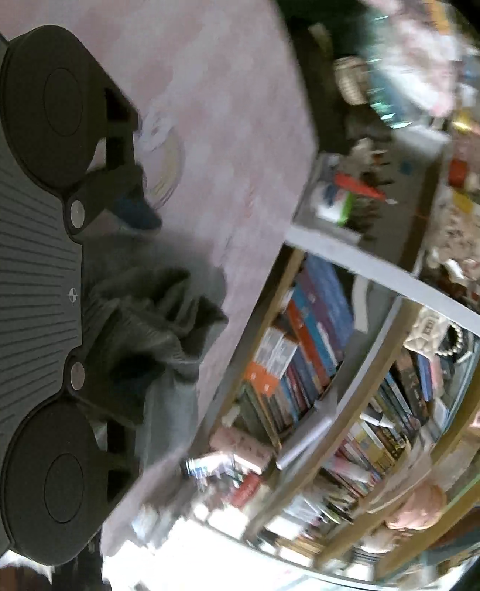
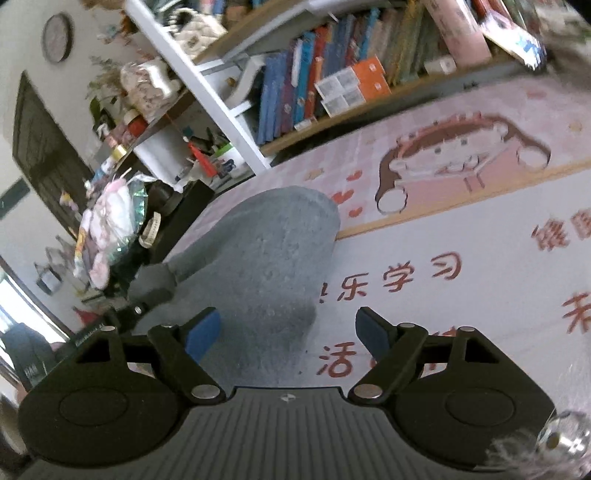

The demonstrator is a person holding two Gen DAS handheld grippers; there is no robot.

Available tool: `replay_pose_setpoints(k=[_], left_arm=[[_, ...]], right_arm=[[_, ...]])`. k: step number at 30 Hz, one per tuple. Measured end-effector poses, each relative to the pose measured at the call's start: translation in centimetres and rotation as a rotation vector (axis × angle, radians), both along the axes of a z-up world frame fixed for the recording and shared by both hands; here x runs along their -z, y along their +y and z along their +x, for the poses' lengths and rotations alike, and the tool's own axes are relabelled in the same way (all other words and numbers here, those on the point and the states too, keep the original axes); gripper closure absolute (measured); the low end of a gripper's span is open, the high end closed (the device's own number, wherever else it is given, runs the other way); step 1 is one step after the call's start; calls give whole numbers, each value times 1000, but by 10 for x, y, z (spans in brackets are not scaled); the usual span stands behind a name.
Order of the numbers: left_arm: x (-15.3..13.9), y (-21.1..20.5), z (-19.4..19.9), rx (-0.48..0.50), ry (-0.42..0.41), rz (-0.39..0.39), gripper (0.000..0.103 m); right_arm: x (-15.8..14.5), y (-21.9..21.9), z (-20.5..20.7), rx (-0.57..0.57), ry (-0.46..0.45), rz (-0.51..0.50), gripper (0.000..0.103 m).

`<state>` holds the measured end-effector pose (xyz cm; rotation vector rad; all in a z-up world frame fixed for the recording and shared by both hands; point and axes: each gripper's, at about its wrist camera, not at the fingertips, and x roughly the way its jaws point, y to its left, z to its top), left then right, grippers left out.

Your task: Fold clothes

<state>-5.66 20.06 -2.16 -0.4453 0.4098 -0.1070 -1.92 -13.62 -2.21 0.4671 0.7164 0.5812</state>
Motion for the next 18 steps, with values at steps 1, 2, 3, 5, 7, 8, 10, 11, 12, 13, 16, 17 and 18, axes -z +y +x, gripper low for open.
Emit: replay_pose_setpoints(k=[1, 2, 3, 5, 7, 8, 10, 11, 12, 13, 16, 17, 18], left_arm=[[1, 1, 1, 9, 4, -22, 41], [2, 2, 1, 21, 6, -40, 48], [3, 2, 1, 33, 8, -57, 51], [4, 0, 0, 66, 11, -82, 54], [5, -4, 0, 102, 14, -106, 56], [5, -8, 0, 119, 16, -114, 57], [6, -18, -1, 163, 21, -132, 58], [6, -23, -2, 188, 24, -140, 59], [7, -30, -3, 212, 26, -145, 59], [7, -36, -5, 236, 29, -147, 59], [7, -55, -9, 304, 40, -156, 59], [6, -60, -10, 317, 45, -153, 58], [5, -64, -11, 320, 47, -137, 56]], right_arm=[[2, 0, 4, 1, 21, 16, 24], [4, 0, 6, -3, 40, 32, 25], [6, 0, 8, -6, 58, 49, 27], [10, -2, 8, -11, 83, 70, 31], [10, -9, 4, -9, 87, 77, 47], [9, -14, 2, -6, 84, 78, 49], [6, -23, -4, 5, 70, 61, 55], [3, -29, -7, 12, 61, 45, 55], [3, -34, -10, 22, 56, 38, 56], [2, -40, -12, 31, 51, 32, 56], [-1, -55, -20, 60, 36, 11, 55], [-2, -61, -22, 69, 31, 5, 53], [-2, -66, -25, 78, 25, -2, 50]])
